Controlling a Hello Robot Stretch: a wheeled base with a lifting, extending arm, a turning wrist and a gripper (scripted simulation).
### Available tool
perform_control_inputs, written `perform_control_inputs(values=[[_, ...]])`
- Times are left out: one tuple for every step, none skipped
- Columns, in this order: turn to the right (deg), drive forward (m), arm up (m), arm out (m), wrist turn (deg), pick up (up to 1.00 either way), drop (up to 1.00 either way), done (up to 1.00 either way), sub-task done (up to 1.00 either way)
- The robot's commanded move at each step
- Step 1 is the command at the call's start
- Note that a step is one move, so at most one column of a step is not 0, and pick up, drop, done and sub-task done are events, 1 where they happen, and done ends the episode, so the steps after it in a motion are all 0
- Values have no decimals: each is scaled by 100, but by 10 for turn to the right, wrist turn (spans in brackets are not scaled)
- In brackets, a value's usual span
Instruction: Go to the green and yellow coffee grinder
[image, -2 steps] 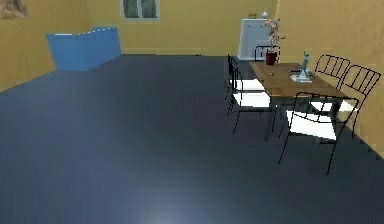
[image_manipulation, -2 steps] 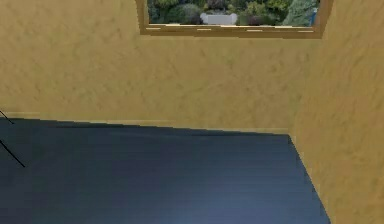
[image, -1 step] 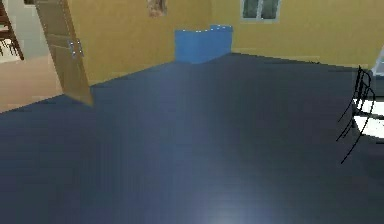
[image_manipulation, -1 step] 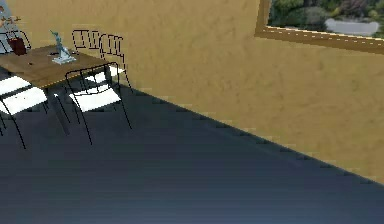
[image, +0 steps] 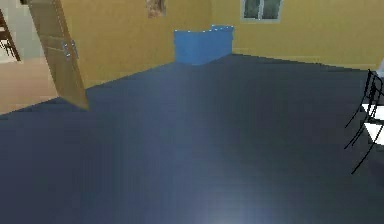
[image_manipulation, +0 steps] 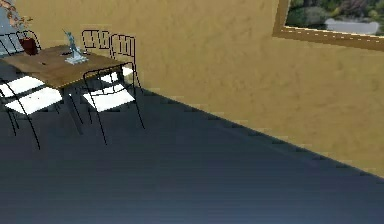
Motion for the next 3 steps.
perform_control_inputs(values=[[-300, 0, 0, 0, 0, 0, 0, 0, 0], [0, 55, 0, 0, 0, 0, 0, 0, 0], [-120, 0, 0, 0, 0, 0, 0, 0, 0]])
